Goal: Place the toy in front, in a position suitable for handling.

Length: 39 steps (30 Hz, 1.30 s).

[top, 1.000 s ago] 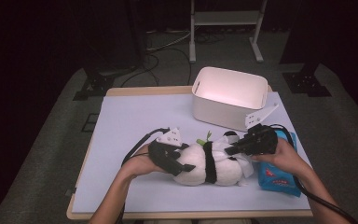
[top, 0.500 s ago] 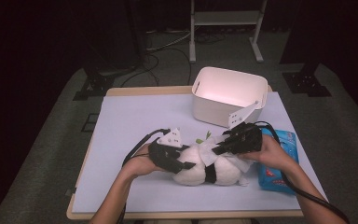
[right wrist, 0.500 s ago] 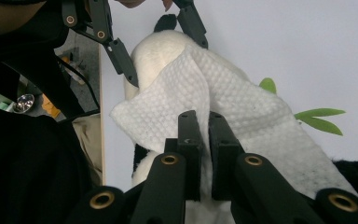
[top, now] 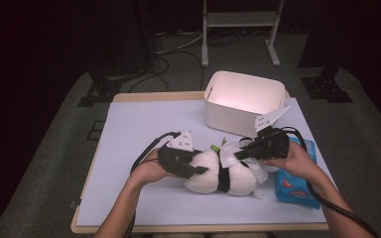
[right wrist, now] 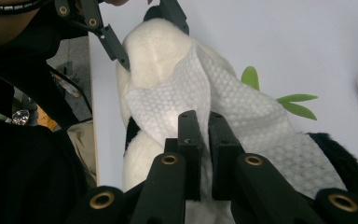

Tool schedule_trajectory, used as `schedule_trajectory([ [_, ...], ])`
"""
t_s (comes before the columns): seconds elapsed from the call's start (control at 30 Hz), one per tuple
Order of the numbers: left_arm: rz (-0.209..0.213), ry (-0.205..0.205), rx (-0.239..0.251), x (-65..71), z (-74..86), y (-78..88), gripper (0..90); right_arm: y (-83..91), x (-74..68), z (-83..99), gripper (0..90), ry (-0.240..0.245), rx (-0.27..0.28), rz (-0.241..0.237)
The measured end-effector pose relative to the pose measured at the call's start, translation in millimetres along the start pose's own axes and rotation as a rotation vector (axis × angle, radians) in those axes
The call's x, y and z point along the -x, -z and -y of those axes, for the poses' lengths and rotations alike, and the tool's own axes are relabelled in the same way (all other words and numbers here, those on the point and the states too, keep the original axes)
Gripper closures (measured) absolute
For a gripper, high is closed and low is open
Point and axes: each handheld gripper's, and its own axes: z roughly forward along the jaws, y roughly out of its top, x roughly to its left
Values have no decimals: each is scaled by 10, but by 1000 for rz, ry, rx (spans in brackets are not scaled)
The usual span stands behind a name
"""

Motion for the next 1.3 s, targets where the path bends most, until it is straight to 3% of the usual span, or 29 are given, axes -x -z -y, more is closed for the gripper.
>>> schedule_trajectory([
  [0.13, 35, 11, -1, 0, 13, 9, 409, -26, -13, 47, 849, -4, -8, -18],
  [0.2, 53, 39, 19, -6, 14, 30, 376, -33, -25, 59, 848, -3, -6, -28],
  [0.33, 87, 57, 53, -29, 2, 81, 363, -56, -67, 71, 848, 1, -14, -45],
  [0.4, 98, 64, 78, -39, -9, 110, 425, -73, -101, 61, 848, 9, -25, -64],
  [0.43, 111, 48, 50, -30, -25, 111, 470, -72, -119, 46, 847, 14, -25, -64],
  [0.7, 125, 30, 30, 37, -16, 44, 502, -78, -144, -163, 847, 64, -15, -36],
  [0.77, 130, 33, 23, 46, -11, 52, 502, -109, -146, -193, 847, 70, -38, -21],
  [0.9, 154, 37, 21, 46, -26, 74, 476, -218, -171, -118, 847, 81, -117, -13],
  [1.1, 136, 64, 27, 5, -108, 67, 424, -185, -190, 35, 848, 56, -83, -46],
  [1.3, 127, 80, 22, -51, -228, 16, 440, -183, -260, 82, 849, 74, -88, -65],
])
